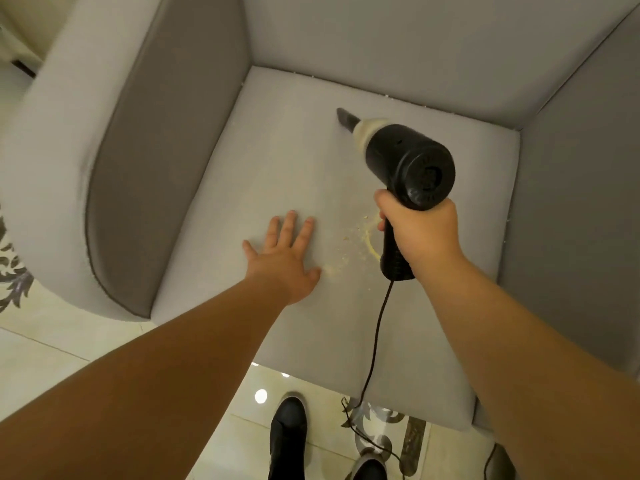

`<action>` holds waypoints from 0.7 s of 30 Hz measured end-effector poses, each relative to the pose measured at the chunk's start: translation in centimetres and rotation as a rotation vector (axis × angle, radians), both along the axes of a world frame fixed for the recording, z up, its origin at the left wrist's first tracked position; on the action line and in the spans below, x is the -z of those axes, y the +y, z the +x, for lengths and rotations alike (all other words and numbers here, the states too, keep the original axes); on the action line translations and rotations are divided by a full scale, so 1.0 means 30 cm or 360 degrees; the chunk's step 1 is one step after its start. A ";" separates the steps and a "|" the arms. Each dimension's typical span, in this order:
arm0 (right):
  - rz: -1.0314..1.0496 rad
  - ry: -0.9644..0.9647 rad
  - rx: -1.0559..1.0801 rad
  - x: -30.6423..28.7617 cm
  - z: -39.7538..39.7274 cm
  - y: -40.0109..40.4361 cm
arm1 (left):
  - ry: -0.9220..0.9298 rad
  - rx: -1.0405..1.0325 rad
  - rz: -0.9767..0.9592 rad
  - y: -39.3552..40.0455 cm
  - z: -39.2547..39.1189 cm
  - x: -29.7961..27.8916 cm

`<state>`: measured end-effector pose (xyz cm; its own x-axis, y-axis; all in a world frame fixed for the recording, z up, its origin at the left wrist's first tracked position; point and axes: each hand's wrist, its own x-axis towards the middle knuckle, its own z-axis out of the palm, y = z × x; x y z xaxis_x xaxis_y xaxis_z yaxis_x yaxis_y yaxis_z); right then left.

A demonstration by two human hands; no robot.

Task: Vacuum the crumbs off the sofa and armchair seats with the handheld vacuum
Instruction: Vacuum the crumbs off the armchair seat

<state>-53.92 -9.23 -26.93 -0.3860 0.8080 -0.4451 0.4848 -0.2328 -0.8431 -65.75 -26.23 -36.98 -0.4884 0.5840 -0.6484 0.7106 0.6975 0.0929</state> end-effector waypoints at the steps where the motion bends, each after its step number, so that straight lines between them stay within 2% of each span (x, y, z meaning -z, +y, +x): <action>1: -0.0026 0.0010 0.0002 0.004 -0.026 0.001 | 0.0023 -0.0038 -0.0024 -0.011 -0.033 0.002; 8: -0.0078 0.0058 -0.0238 0.015 -0.221 -0.029 | -0.0009 -0.0194 -0.0148 -0.081 -0.191 0.028; 12: 0.0085 -0.0010 -0.0260 0.018 -0.283 -0.015 | -0.0060 -0.0195 -0.0140 -0.084 -0.199 0.046; 15: 0.0035 0.0016 -0.0183 0.006 -0.340 0.018 | -0.0067 -0.0199 -0.0139 -0.081 -0.200 0.055; 21: 0.0024 0.0016 -0.0412 -0.020 -0.422 -0.002 | -0.0110 -0.0194 -0.0142 -0.082 -0.215 0.060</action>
